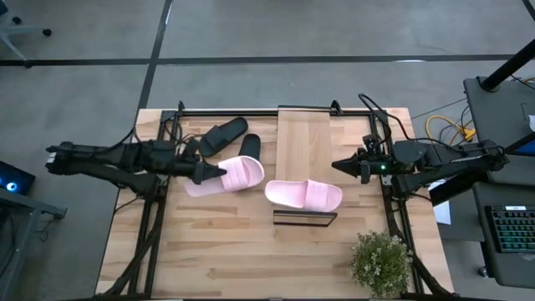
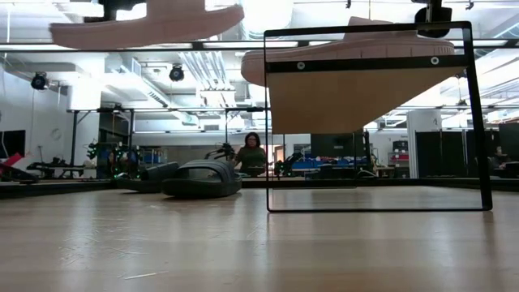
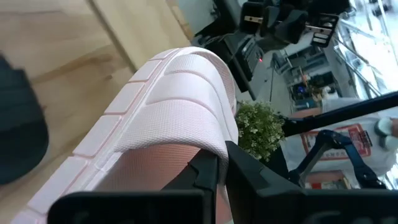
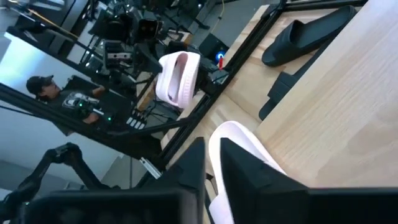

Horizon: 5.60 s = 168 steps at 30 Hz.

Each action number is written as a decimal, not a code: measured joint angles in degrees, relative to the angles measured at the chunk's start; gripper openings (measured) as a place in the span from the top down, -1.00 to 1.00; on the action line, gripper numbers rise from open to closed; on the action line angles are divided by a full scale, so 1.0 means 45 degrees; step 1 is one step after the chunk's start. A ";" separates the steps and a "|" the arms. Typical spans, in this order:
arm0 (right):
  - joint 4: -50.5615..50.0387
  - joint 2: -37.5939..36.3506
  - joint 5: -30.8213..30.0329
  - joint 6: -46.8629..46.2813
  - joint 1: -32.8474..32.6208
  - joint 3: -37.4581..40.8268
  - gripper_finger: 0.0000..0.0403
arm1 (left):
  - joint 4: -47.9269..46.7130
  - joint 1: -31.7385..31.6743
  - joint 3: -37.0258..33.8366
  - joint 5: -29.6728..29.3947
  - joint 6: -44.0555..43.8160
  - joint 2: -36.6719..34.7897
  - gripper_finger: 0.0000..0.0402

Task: Pick and place slides into the shelf
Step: Put the light pink slipper on the shelf

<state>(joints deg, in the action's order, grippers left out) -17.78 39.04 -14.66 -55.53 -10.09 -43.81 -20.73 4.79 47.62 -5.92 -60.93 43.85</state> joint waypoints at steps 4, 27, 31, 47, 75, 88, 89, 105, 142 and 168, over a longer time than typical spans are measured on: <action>0.0012 -0.0155 -0.0236 -0.0009 0.0000 0.0000 0.94 | 0.0674 -0.1280 0.0402 0.1394 0.0687 0.0431 1.00; -0.0006 -0.1003 -0.1091 -0.0425 0.0000 0.0000 0.96 | 0.1505 -0.5087 0.4675 0.7915 0.3280 0.6107 1.00; -0.0023 -0.1138 -0.1208 -0.0365 -0.0005 0.0000 0.96 | 0.1514 -0.5267 0.5237 0.8136 0.3326 0.6829 1.00; -0.0715 -0.2686 -0.2451 -0.0120 0.0000 -0.0001 0.96 | 0.2895 -0.5269 0.6825 0.8866 0.3274 0.9212 1.00; -0.0686 -0.2670 -0.2423 0.0588 0.0000 -0.0005 0.96 | 0.3177 -0.4820 0.8295 0.7901 0.2618 1.1118 1.00; -0.0662 -0.2670 -0.2410 0.0583 0.0000 -0.0005 0.96 | 0.3738 -0.4395 0.8290 0.7088 0.2268 1.1553 1.00; -0.0662 -0.2670 -0.2408 0.0583 -0.0004 -0.0005 0.96 | 0.3815 -0.4380 0.8290 0.7067 0.2261 1.1574 1.00; -0.0652 -0.2670 -0.2378 0.0587 -0.0001 -0.0005 0.96 | 0.3895 -0.4113 0.8266 0.6484 0.1960 1.1849 1.00; 0.0300 -0.2476 -0.2320 0.1015 -0.0005 -0.0015 0.96 | 0.5405 -0.3480 0.8414 0.6219 0.1282 1.3262 1.00; 0.0300 -0.2476 -0.2310 0.1107 -0.0005 -0.0015 0.96 | 0.3860 -0.3492 0.8314 0.6100 0.1268 1.3245 1.00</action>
<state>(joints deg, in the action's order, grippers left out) -16.43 27.90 -25.06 -50.54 -10.11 -43.88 -3.36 -10.92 85.03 21.53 -55.22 103.45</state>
